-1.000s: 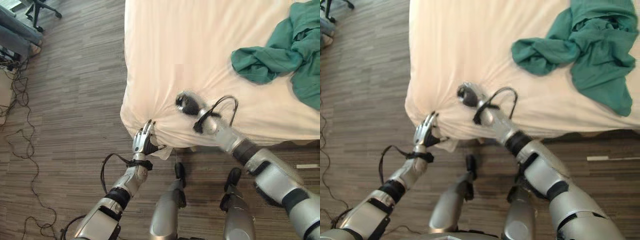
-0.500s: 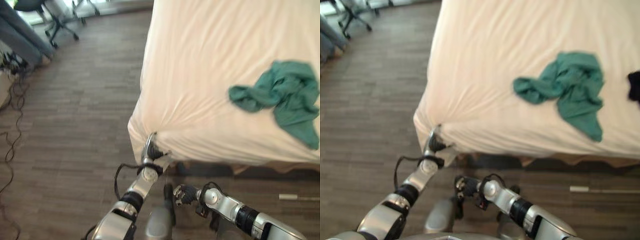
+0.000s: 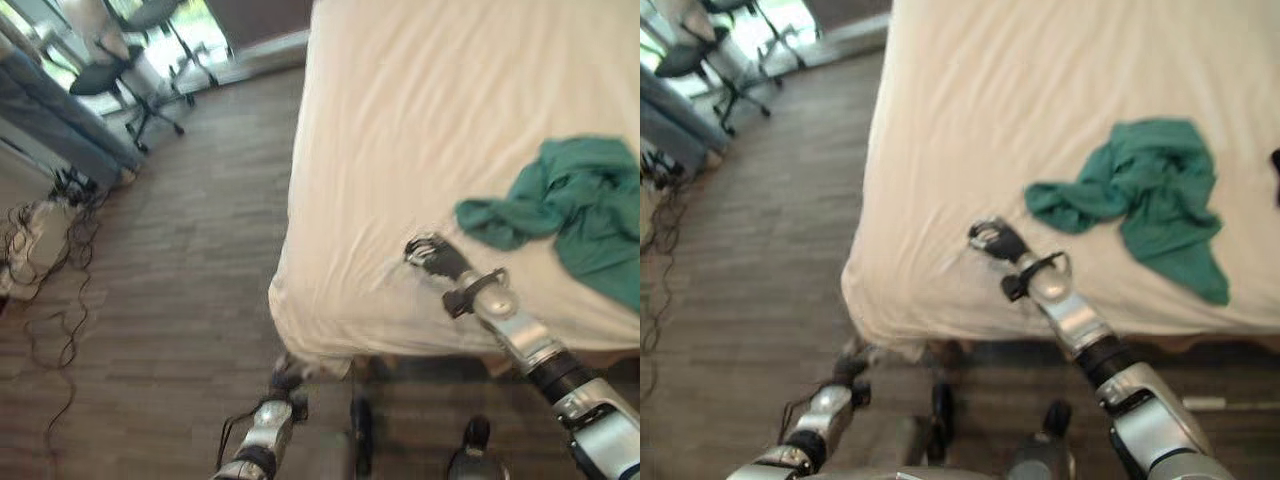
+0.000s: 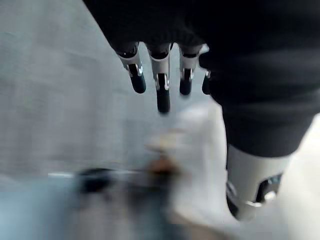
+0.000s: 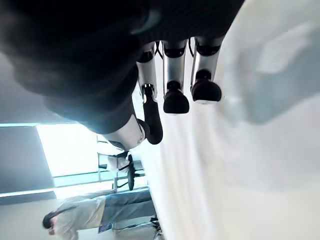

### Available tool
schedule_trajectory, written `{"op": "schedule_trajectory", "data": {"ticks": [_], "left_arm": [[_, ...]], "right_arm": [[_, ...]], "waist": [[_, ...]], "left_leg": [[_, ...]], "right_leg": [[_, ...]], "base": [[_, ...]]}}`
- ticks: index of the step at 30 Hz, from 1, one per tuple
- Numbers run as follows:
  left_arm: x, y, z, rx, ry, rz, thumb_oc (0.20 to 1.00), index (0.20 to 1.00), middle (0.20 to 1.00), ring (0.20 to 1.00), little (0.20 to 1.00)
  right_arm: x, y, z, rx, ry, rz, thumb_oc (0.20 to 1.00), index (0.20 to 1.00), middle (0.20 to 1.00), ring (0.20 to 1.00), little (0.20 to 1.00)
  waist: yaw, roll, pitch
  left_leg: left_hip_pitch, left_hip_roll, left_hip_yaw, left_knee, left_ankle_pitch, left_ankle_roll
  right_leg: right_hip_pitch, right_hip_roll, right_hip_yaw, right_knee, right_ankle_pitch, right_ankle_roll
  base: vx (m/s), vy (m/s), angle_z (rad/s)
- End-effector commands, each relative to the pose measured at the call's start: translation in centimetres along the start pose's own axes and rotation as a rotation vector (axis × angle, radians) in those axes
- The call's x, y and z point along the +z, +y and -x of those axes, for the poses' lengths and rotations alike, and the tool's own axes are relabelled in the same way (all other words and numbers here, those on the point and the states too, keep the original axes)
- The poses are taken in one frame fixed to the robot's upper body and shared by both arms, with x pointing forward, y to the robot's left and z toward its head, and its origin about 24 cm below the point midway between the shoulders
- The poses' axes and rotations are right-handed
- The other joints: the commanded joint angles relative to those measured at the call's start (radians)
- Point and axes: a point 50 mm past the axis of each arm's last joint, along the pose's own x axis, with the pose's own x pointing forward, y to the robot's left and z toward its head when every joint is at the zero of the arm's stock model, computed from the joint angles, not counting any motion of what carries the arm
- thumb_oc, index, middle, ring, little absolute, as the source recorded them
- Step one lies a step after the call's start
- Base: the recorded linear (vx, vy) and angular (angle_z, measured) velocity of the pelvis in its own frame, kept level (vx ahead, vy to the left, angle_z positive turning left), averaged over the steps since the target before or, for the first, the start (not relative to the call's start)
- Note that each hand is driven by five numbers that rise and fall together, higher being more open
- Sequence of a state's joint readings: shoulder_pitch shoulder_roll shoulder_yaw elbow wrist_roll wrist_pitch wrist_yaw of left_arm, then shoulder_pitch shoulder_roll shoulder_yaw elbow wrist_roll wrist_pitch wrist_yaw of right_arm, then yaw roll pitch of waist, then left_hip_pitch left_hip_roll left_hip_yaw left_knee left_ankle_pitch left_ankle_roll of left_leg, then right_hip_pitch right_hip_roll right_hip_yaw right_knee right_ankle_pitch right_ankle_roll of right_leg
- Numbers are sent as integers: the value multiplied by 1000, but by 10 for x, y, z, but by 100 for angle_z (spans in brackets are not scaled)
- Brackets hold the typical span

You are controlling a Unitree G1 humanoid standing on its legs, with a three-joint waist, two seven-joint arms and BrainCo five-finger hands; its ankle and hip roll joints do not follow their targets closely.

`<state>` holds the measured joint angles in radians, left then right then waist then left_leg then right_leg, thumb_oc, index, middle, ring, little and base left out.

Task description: Tidy up the quilt and then pick up the clothes from the bed and put them into the laundry hamper.

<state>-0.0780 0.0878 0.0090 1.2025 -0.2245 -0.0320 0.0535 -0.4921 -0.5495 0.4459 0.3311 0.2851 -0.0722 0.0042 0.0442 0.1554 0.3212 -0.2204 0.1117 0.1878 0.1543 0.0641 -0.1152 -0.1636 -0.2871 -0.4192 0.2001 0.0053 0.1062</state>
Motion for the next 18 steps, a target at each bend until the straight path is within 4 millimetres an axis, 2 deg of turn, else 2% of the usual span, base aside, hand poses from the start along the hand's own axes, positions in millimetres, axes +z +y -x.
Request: {"op": "schedule_trajectory", "data": {"ticks": [1,3,6,7,8,10,13,14,15,17,18], "left_arm": [[-114,58,39,125,365,-64,1000,1000,1000,1000,1000],[-115,60,40,129,376,-76,1000,1000,1000,1000,1000],[-127,59,45,137,427,-104,1000,1000,1000,1000,1000],[-129,60,46,143,437,-116,1000,1000,1000,1000,1000],[-128,61,46,155,444,-137,1000,1000,1000,1000,1000],[-124,70,45,198,450,-200,1000,1000,1000,1000,1000],[-105,80,38,237,403,-308,1000,1000,1000,1000,1000],[-89,83,32,238,351,-393,1000,1000,1000,1000,1000],[-80,86,29,249,319,-439,1000,1000,1000,1000,1000],[-41,89,19,261,182,-559,1000,1000,1000,1000,1000],[-41,89,19,261,181,-559,1000,1000,1000,1000,1000]], "right_arm": [[21,-27,-2,-168,-126,-57,200,200,200,200,200],[-1,-42,11,-262,-48,-69,200,200,200,200,200],[-47,-51,38,-383,121,-109,200,200,200,200,200],[-65,-50,49,-424,192,-147,200,200,200,200,200],[-92,-47,68,-479,302,-192,200,200,200,200,200],[-135,-32,105,-548,503,-276,200,200,200,200,200],[-189,-5,170,-679,808,-423,200,200,200,200,200],[-204,6,196,-716,929,-456,200,200,200,200,200],[-212,14,214,-733,1009,-472,200,200,200,200,200],[-225,28,255,-756,1185,-476,200,200,200,200,200],[-225,28,255,-756,1185,-477,200,200,200,200,200]], "waist": [[23,-66,141],[9,-69,166],[-8,-84,183],[-14,-93,179],[-21,-103,175],[-33,-124,154],[-61,-167,98],[-77,-181,73],[-84,-193,54],[-106,-210,15],[-107,-213,14]], "left_leg": [[-59,56,-3,93,-102,-45],[-80,64,2,113,-105,-45],[-65,65,11,93,-108,-44],[-58,58,12,77,-101,-43],[-45,56,15,64,-105,-44],[-20,50,19,27,-104,-42],[33,39,32,-30,-100,-32],[59,41,42,-47,-103,-33],[76,34,46,-64,-100,-29],[125,37,58,-91,-104,-31],[122,33,58,-94,-98,-29]], "right_leg": [[-143,-139,84,30,60,125],[-164,-142,90,53,53,125],[-168,-138,92,51,54,128],[-163,-137,91,36,63,130],[-153,-133,90,24,70,133],[-133,-127,81,-18,87,137],[-86,-108,77,-90,118,142],[-65,-95,78,-108,121,146],[-52,-91,79,-124,130,147],[-16,-72,80,-145,132,152],[-18,-75,80,-147,136,152]], "base": [[-121,12,28],[-95,14,22],[-45,17,20],[-1,1,9],[0,0,0],[49,-22,6],[114,6,-6],[154,10,-7],[165,17,6],[129,15,-4],[146,14,-33]]}}
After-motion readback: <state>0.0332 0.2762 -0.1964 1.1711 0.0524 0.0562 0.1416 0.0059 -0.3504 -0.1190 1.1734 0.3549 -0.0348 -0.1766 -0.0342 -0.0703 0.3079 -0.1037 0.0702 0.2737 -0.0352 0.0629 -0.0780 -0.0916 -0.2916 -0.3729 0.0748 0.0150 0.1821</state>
